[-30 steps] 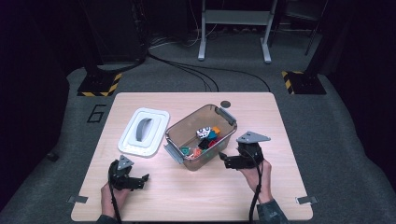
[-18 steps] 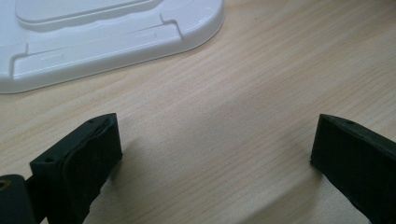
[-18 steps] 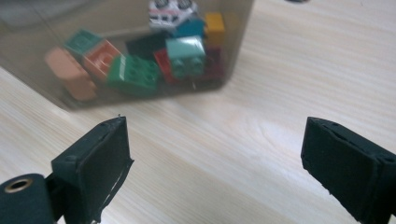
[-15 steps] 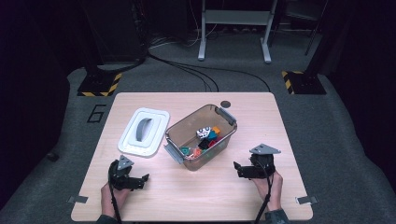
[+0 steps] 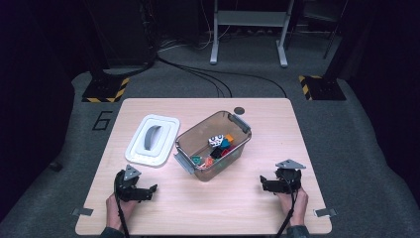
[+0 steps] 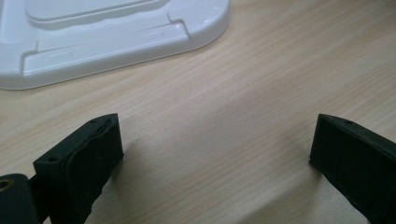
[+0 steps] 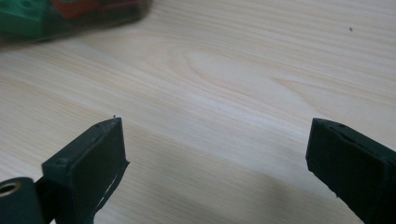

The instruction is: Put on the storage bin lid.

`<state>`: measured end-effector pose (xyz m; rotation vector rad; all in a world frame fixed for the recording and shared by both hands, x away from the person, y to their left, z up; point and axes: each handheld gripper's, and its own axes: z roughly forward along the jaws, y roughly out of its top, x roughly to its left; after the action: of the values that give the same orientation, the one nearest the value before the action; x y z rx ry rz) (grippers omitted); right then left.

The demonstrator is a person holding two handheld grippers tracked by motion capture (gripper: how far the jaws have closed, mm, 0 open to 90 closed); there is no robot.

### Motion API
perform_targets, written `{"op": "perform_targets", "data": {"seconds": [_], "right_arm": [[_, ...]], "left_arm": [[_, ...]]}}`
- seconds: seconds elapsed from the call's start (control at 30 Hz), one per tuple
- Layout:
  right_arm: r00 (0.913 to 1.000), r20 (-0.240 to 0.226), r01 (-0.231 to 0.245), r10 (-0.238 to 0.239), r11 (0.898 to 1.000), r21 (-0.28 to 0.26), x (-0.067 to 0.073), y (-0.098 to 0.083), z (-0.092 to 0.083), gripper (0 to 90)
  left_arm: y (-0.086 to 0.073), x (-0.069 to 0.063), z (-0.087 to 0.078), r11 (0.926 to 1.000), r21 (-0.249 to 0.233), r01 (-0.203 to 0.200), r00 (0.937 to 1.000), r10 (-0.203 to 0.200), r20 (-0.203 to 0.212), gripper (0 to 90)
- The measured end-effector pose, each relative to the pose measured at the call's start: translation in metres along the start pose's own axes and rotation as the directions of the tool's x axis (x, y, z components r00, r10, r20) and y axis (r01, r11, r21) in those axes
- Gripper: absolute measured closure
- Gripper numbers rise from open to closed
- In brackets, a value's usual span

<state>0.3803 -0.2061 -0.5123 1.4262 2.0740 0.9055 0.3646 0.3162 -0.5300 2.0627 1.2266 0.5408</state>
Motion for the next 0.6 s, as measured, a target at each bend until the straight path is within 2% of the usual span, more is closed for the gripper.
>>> {"op": "perform_targets", "data": {"seconds": [0.03,0.1,0.13,0.27,0.37,0.4,0.43,0.5,0.6], "right_arm": [[1.0000,0.004,-0.009,0.009,1.000,0.000,-0.001,-0.001,0.001,3.3],[0.9992,0.038,0.011,-0.012,1.000,0.012,-0.005,-0.004,0.003,2.8],[0.9990,0.045,0.005,-0.005,1.000,0.010,-0.006,-0.005,0.005,2.5],[0.9989,0.047,-0.003,0.002,1.000,0.017,-0.009,-0.006,0.009,1.6],[0.9986,0.053,0.001,-0.002,1.000,0.019,-0.011,-0.005,0.012,1.5],[0.9987,0.050,-0.011,0.009,1.000,0.029,-0.013,-0.005,0.015,0.9],[0.9988,0.049,-0.006,0.005,0.999,0.034,-0.014,-0.005,0.016,0.1],[0.9990,0.038,-0.026,0.025,0.999,0.031,-0.016,-0.005,0.017,0.0],[0.9983,0.034,-0.048,0.047,0.999,0.025,-0.019,-0.006,0.018,0.0]], "left_arm": [[0.000,0.000,0.000,1.0000,-0.007,0.001,0.9999,-0.001,-0.011,4.6],[0.004,0.001,0.000,1.0000,-0.003,-0.005,0.9998,0.005,-0.017,9.9],[0.007,0.003,0.000,1.0000,-0.004,0.002,0.9998,-0.002,-0.017,10.6],[0.016,0.011,0.000,0.9989,-0.010,0.046,0.9989,-0.046,-0.010,7.6],[0.023,0.017,-0.001,0.9984,0.003,0.057,0.9984,-0.057,0.001,4.4],[0.029,0.020,-0.002,0.9967,-0.013,0.080,0.9967,-0.080,0.011,1.1],[0.033,0.021,-0.003,0.9970,-0.019,0.075,0.9972,-0.075,0.006,0.7],[0.040,0.024,-0.002,0.9975,-0.019,0.069,0.9976,-0.069,0.000,0.6],[0.047,0.027,0.001,0.9965,-0.015,0.082,0.9967,-0.082,0.005,0.3]]}}
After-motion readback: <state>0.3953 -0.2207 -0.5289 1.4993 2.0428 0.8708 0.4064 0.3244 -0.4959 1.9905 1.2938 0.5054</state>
